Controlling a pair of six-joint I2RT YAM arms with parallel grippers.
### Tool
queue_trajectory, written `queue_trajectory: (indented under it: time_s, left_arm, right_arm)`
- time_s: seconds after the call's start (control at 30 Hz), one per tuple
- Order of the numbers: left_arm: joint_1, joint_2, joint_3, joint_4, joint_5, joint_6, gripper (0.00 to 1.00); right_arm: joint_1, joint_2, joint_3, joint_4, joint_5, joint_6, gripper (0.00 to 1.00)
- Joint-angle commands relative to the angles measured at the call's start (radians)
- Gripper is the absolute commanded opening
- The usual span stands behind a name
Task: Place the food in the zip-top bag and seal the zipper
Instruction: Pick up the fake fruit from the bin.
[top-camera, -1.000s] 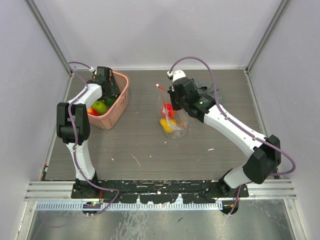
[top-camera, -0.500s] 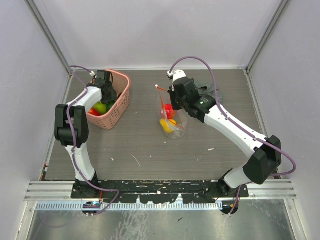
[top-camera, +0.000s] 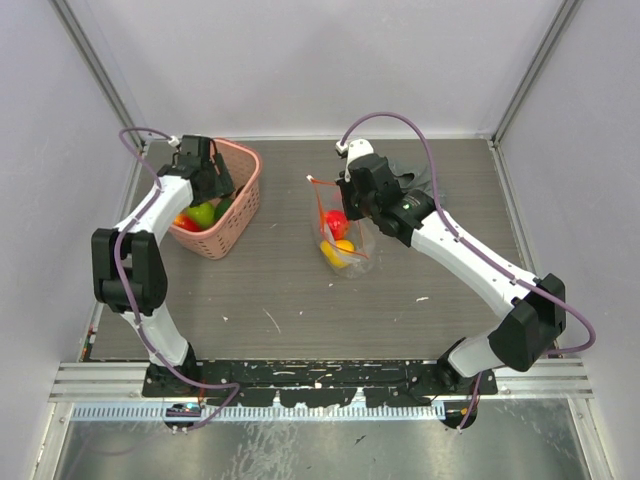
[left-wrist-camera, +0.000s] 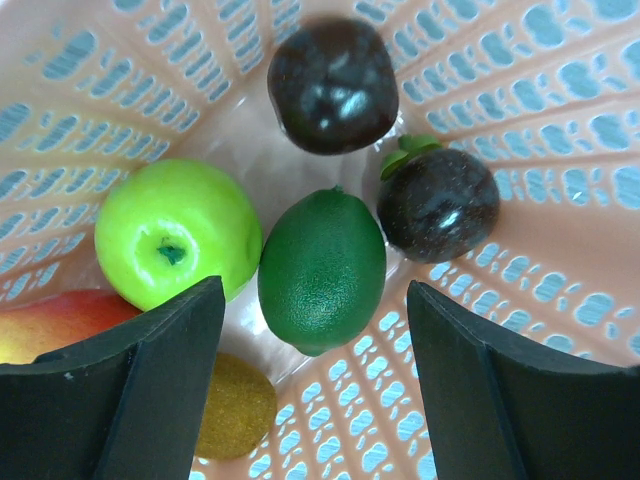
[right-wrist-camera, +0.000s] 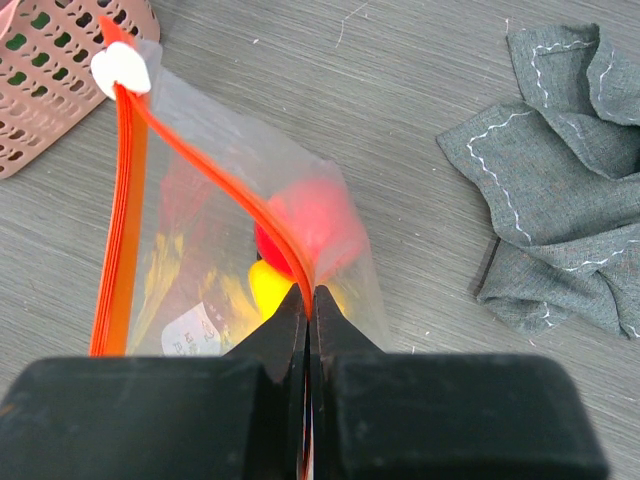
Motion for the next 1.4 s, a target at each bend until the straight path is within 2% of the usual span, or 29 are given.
queue_trajectory:
  time_s: [0.0, 0.6, 0.7, 1.0, 1.17, 1.37]
  left_arm:
    - [0.003, 0.053, 0.041, -0.069, 0.033, -0.003, 0.75]
    - [0.002, 0.236, 0.103, -0.105, 0.086, 0.010, 0.77]
    - [0.002, 0.233, 0.101, -0.101, 0.092, 0.010, 0.72]
    - [0.002, 0.119, 0.060, -0.066, 0.112, 0.004, 0.43]
    - [0.002, 0.014, 0.018, -0.036, 0.109, -0.003, 0.36]
    - [0.002, -0.110, -0.026, -0.011, 0.106, -0.010, 0.35]
  right_arm:
    - [-0.002, -0.048, 0.001, 0.047, -0.005, 0.010, 0.05]
    - [-0.002, -0.036, -0.002, 0.057, -0.006, 0.013, 0.05]
    - [0.000, -0.036, -0.001, 0.057, -0.007, 0.013, 0.05]
    - [0.000, -0.040, 0.011, 0.049, -0.001, 0.014, 0.05]
    - [-0.001, -0.039, 0.027, 0.037, 0.005, 0.013, 0.05]
    - [-0.001, -0.033, 0.056, 0.014, 0.035, 0.011, 0.05]
